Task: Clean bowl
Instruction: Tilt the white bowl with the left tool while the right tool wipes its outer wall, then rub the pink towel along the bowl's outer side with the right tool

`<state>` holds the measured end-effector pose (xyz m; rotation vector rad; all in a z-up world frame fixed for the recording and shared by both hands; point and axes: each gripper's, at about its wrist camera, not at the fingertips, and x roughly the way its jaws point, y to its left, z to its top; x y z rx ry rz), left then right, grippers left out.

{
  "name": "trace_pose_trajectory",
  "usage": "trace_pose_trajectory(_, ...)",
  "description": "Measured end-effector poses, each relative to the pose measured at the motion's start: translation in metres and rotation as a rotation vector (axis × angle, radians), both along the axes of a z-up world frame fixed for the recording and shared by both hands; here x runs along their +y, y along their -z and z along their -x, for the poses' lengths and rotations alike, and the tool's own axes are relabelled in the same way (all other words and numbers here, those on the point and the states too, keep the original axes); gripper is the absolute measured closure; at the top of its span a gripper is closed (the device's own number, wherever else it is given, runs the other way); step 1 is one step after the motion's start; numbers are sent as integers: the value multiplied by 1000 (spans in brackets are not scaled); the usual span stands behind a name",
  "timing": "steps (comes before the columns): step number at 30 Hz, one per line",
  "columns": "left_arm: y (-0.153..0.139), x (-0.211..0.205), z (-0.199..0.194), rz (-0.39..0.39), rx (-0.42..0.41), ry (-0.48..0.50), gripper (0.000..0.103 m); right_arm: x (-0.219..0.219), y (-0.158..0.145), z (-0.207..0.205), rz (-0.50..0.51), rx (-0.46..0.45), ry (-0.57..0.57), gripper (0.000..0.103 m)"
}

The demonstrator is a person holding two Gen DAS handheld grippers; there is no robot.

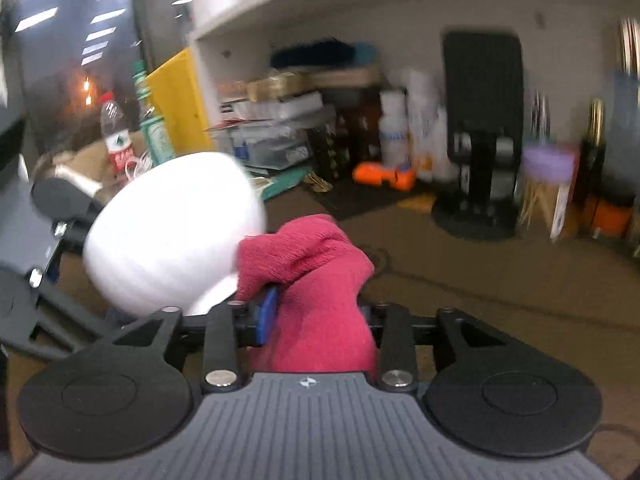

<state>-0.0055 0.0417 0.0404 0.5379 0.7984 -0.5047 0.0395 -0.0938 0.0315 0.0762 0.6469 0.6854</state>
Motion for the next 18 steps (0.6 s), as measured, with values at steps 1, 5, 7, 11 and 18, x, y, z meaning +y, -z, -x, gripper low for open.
trace_pose_trajectory(1, 0, 1, 0, 4, 4, -5, 74, -1, 2, -4, -14, 32, -14, 57)
trace_pose_trajectory(5, -1, 3, -2, 17, 29, -33, 73, -4, 5, -14, -30, 78, -83, 49)
trace_pose_trajectory(7, -2, 3, -2, 5, 35, -41, 73, -1, 4, -11, -3, 64, -103, 52)
trace_pose_trajectory(11, -1, 3, 2, -3, 20, -58, 76, 13, -2, 28, 122, -112, -81, 83)
trace_pose_trajectory(18, -6, 5, 3, 59, 35, -108, 81, 1, -35, 126, 149, -462, -81, 84)
